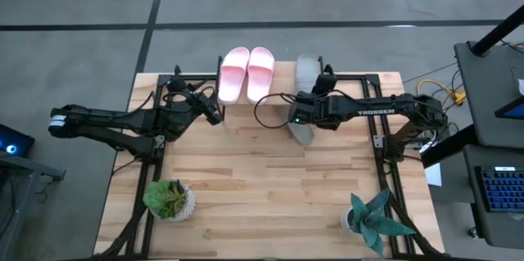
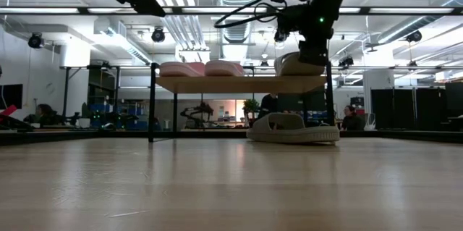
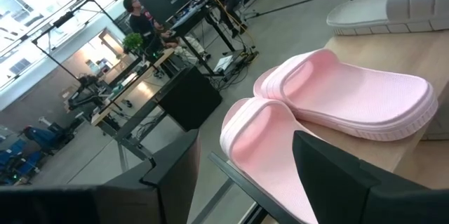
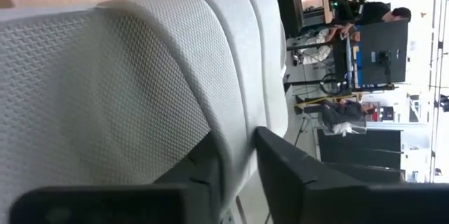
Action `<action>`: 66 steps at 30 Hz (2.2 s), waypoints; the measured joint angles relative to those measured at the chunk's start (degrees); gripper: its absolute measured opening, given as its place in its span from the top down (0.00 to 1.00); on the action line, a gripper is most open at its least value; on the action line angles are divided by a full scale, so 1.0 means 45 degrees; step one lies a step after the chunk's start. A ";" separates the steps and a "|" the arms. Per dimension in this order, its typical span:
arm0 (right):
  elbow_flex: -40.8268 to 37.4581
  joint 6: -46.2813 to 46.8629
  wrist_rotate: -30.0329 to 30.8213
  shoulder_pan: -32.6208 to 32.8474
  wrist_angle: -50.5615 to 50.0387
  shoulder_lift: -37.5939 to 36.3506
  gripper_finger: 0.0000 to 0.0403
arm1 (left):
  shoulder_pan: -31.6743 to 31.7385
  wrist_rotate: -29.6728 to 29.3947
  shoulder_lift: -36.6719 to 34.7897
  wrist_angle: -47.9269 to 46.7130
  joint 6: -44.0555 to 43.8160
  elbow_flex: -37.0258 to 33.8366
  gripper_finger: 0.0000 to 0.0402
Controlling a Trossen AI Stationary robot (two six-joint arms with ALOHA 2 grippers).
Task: Pick and place slides into the shelf
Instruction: Put the left gray slides on the shelf, then put the gray slides on the shelf
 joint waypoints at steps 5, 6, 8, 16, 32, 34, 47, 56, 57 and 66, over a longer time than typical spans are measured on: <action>0.0210 0.0217 -0.0043 0.0005 -0.0553 0.0000 0.67 | 0.0000 0.0001 0.0000 -0.0010 0.0000 0.0000 0.47; 0.0301 0.0356 -0.0043 0.0005 -0.0692 0.0000 0.64 | 0.0000 0.0002 0.0000 -0.0010 0.0000 0.0000 0.47; 0.0526 0.0539 -0.0035 0.0003 -0.1038 0.0000 0.59 | 0.0000 0.0004 0.0000 -0.0010 0.0000 0.0000 0.47; 0.1652 0.0851 -0.0293 0.0179 -0.2169 0.0000 0.47 | -0.0010 0.0002 0.0000 -0.0010 0.0000 0.0000 0.47; 0.2092 0.1549 -0.1695 0.0204 -0.4405 -0.0010 0.46 | -0.0005 0.0001 0.0000 0.0001 0.0005 0.0005 0.47; 0.2261 0.1439 -0.1750 0.0204 -0.4718 -0.0010 0.46 | -0.0005 0.0002 0.0000 0.0004 0.0001 0.0002 0.47; 0.3366 0.1370 -0.1946 0.0199 -0.4949 -0.0010 0.46 | 0.0005 0.0004 0.0000 0.0009 0.0005 0.0005 0.47; 0.3267 0.1417 -0.3327 0.0199 -0.5134 -0.0015 0.46 | 0.0000 0.0001 0.0000 0.0009 0.0007 0.0005 0.47; 0.3306 0.1413 -0.3313 0.0199 -0.5281 -0.0015 0.46 | 0.0000 0.0001 0.0000 0.0009 0.0007 0.0005 0.47; 0.3510 0.2818 -0.3467 0.0688 -0.5907 -0.0364 0.46 | 0.0000 0.0004 0.0005 -0.0082 -0.0259 0.0005 0.47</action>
